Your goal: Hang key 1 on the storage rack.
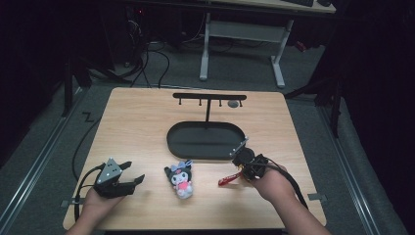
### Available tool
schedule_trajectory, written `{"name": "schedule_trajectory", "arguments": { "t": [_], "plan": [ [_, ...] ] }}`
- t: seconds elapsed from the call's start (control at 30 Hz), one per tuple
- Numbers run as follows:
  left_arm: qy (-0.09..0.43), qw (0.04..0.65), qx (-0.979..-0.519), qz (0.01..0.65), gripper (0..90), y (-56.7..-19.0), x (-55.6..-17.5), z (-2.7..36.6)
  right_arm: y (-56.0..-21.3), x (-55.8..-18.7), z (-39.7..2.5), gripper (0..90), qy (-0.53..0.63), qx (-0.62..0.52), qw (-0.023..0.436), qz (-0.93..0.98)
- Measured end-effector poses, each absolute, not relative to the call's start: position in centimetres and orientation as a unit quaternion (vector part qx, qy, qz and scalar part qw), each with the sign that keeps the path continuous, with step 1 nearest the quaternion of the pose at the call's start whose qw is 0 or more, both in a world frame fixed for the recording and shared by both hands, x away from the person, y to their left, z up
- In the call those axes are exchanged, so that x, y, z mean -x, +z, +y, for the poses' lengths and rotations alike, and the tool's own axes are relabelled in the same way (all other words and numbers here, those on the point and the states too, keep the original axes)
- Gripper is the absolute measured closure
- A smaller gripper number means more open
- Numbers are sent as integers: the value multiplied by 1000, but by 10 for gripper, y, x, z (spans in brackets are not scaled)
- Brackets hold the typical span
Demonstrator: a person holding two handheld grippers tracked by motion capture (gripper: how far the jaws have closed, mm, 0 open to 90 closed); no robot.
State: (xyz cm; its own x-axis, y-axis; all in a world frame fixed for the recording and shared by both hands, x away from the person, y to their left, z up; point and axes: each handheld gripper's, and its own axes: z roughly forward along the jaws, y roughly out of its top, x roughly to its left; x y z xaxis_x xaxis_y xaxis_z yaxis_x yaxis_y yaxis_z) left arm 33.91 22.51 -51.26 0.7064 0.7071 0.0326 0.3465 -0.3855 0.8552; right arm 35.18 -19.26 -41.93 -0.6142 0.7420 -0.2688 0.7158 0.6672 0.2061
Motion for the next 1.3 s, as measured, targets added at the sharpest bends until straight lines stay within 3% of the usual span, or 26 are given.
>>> {"name": "schedule_trajectory", "arguments": {
  "t": [0.4, 0.87, 1.3],
  "plan": [
    [200, 449, -807, 327, 292, -512, -339, 226, -388, -350, -203, 861, 69, -429, 146, 889],
    [201, 450, -807, 326, 293, -512, -338, 226, -379, -350, -217, 861, 84, -442, 134, 883],
    [201, 450, -807, 324, 293, -512, -338, 225, -358, -352, -224, 861, 107, -454, 141, 873]
  ]
}}
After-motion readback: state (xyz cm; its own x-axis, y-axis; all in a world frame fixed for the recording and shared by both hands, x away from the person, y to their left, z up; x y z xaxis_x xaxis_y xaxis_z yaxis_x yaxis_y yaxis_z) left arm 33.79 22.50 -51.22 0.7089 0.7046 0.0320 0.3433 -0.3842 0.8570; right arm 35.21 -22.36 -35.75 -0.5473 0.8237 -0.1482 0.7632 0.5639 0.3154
